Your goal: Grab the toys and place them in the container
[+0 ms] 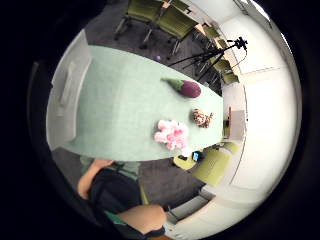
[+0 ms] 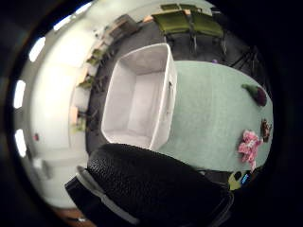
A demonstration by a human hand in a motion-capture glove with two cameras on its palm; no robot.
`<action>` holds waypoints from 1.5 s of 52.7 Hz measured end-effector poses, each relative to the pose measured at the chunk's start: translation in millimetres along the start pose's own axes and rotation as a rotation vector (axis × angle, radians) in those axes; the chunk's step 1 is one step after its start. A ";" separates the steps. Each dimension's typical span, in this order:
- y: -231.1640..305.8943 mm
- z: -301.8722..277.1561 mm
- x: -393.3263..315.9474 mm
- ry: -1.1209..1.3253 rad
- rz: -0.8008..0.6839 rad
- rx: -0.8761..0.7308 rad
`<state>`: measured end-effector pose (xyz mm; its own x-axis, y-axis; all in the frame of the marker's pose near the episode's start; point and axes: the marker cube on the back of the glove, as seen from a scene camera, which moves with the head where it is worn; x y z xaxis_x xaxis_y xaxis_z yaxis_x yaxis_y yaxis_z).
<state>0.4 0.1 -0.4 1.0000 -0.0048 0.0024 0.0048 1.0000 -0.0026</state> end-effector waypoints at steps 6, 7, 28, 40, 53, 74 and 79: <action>1.3 -0.8 0.1 0.002 0.002 0.005; 1.3 -0.8 0.6 0.001 0.001 0.005; 5.9 0.3 13.8 -0.001 -0.014 -0.008; 38.4 -18.5 98.3 0.028 0.063 -0.022; 78.7 16.5 197.5 -0.007 0.165 -0.004; 98.4 148.9 242.5 -0.026 0.220 -0.170; 99.8 172.0 252.2 -0.027 0.222 -0.177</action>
<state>252.6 99.2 171.9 0.9762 0.2166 0.0084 -0.2116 0.9605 -0.1809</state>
